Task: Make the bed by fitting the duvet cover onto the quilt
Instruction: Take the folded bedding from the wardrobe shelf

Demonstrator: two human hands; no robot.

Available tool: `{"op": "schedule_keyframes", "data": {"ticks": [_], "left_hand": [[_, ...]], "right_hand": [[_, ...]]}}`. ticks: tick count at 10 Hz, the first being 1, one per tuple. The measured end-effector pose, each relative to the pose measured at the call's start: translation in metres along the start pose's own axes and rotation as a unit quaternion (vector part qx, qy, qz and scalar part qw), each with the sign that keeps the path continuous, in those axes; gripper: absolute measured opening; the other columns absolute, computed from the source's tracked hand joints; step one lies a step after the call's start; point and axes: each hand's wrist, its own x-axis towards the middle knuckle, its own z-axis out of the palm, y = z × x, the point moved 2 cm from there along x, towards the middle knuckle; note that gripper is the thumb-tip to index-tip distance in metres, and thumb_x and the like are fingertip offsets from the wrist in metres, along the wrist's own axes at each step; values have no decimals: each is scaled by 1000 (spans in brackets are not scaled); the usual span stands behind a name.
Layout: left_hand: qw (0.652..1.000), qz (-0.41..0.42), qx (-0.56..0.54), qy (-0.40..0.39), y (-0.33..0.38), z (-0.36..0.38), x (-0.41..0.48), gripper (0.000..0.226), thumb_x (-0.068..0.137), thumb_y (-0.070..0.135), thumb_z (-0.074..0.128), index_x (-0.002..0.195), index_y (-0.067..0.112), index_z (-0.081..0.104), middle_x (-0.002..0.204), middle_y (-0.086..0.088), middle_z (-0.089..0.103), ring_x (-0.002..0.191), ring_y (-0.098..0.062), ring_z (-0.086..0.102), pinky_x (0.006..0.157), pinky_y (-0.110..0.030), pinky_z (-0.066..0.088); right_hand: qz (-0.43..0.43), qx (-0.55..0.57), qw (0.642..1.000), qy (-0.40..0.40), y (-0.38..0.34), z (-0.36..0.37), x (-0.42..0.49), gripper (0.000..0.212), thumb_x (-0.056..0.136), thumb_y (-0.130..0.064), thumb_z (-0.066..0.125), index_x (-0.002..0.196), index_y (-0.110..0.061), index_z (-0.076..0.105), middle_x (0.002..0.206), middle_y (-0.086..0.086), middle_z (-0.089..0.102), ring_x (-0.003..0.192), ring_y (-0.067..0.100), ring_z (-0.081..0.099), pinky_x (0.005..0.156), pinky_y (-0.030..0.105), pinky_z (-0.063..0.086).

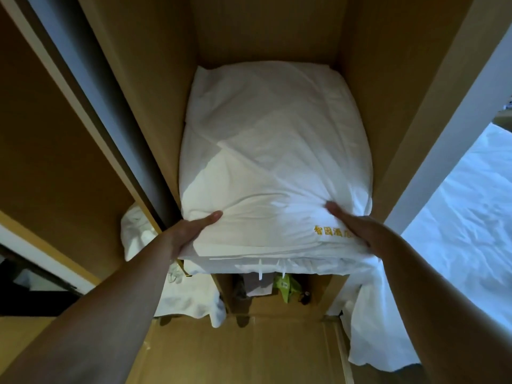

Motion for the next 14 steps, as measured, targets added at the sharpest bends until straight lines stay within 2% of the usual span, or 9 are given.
{"op": "schedule_keyframes", "data": {"ticks": [3, 5, 6, 7, 8, 10, 11, 12, 14], "left_hand": [[997, 48, -27, 50, -11, 13, 7, 121, 31, 70, 94, 131, 8, 64, 126, -8, 68, 114, -27, 65, 106, -43, 49], [996, 48, -51, 50, -20, 11, 17, 99, 25, 68, 97, 102, 11, 73, 99, -1, 77, 95, -19, 71, 82, -34, 56], [997, 46, -58, 19, -22, 9, 17, 103, 29, 61, 100, 113, 7, 72, 105, -9, 77, 102, -29, 71, 96, -47, 55], [996, 65, -53, 12, -25, 7, 9, 99, 30, 56, 101, 111, 7, 73, 105, -10, 77, 101, -29, 72, 97, -48, 54], [994, 96, -60, 5, -28, 4, -6, 83, 37, 48, 101, 105, 7, 76, 100, -7, 78, 98, -26, 73, 92, -44, 57], [983, 152, -94, -42, -41, -9, -50, 71, 49, 34, 98, 110, 7, 74, 105, -7, 77, 96, -25, 73, 84, -40, 60], [979, 176, -85, -61, -52, -24, -68, 72, 51, 35, 99, 112, 10, 73, 106, -2, 76, 95, -19, 73, 79, -35, 60], [970, 204, -90, -99, -68, -35, -91, 82, 43, 41, 100, 114, 12, 72, 108, 1, 76, 95, -16, 73, 78, -33, 60], [943, 251, -108, -188, -103, -43, -149, 103, 40, 50, 99, 130, 12, 65, 123, -2, 72, 113, -25, 68, 102, -51, 52]], "right_hand": [[22, 155, 988, 7, 19, 22, 3, 115, 19, -79, 89, 111, -12, 69, 100, 4, 75, 89, 21, 74, 90, 38, 58], [19, 201, 979, 39, 18, 22, -10, 101, 13, -75, 91, 89, -19, 54, 88, -4, 64, 79, 15, 68, 64, 26, 54], [12, 206, 978, 34, 21, 21, -18, 104, 16, -70, 94, 97, -15, 59, 98, 1, 69, 86, 19, 70, 73, 32, 58], [6, 217, 976, 17, 26, 23, -31, 114, 24, -63, 98, 117, -7, 62, 108, 7, 72, 93, 25, 72, 87, 41, 59], [-10, 226, 974, 25, 32, 30, -51, 107, 36, -57, 98, 123, -8, 61, 113, 9, 71, 95, 26, 72, 86, 42, 59], [-48, 286, 956, 48, 49, 65, -127, 59, 60, -42, 93, 105, -9, 72, 79, 2, 78, 70, 17, 75, 54, 29, 58], [-46, 309, 945, 93, 62, 88, -173, 94, 35, -49, 97, 115, -9, 69, 103, 9, 76, 94, 28, 73, 89, 47, 58], [-55, 316, 938, 131, 79, 103, -217, 77, 53, -44, 93, 117, -7, 69, 99, 9, 75, 92, 27, 72, 88, 44, 57], [-78, 312, 927, 190, 118, 115, -292, 34, 79, -41, 81, 99, -15, 72, 91, 7, 76, 71, 19, 73, 55, 29, 54]]}}
